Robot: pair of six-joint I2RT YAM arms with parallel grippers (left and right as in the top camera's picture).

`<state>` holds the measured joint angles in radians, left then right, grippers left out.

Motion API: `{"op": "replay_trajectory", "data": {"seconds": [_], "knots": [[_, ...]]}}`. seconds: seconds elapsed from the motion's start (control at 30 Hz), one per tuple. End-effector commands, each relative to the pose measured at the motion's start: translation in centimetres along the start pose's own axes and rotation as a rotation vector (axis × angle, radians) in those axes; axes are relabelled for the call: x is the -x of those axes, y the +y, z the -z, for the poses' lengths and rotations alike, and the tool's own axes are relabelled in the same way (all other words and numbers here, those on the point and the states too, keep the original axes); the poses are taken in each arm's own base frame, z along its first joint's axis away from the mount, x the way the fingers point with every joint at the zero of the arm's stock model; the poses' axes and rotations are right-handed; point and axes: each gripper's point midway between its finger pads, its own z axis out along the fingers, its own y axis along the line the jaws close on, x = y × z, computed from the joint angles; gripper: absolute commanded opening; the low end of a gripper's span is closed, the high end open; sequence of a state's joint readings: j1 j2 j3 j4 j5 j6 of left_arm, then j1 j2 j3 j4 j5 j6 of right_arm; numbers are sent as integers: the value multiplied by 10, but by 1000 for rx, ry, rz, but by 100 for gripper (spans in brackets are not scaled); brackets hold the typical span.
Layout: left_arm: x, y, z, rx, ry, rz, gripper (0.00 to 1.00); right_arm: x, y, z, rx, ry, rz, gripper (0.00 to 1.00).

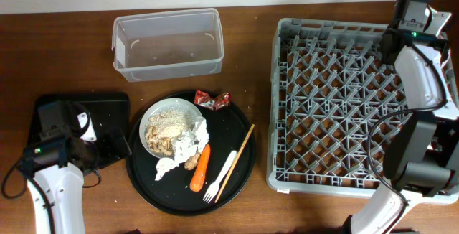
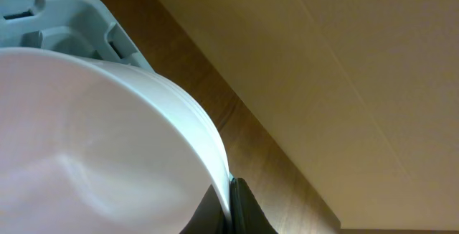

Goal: Sort waste into correct bins and load items into the dishwasher rack
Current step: 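Carry the pink bowl to the rack's upper right and set it upright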

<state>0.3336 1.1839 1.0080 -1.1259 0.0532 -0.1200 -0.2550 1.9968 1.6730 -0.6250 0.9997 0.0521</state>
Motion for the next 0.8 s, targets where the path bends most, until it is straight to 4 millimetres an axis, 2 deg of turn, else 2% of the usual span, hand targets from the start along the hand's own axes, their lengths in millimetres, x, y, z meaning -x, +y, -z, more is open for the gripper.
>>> {"op": "replay_trajectory", "data": {"seconds": [0.0,0.17,0.47,0.53,0.7,0.77], "knots": [[4,-1,3,-11,-11,-12,99,0,-3,-7,-46,4,-7,4],[4,-1,3,-11,-11,-12,99,-4,7,-7,-40,11,19,4],[6,-2,3,-12,-18,-12,99,-18,50,6,-1,10,129,4],[6,-2,3,-12,-19,-12,99,-17,54,9,4,3,134,5],[6,-2,3,-12,-18,-12,99,-17,58,15,12,-5,146,14],[6,-2,3,-12,-19,-12,99,-17,54,15,-14,-7,147,16]]}}
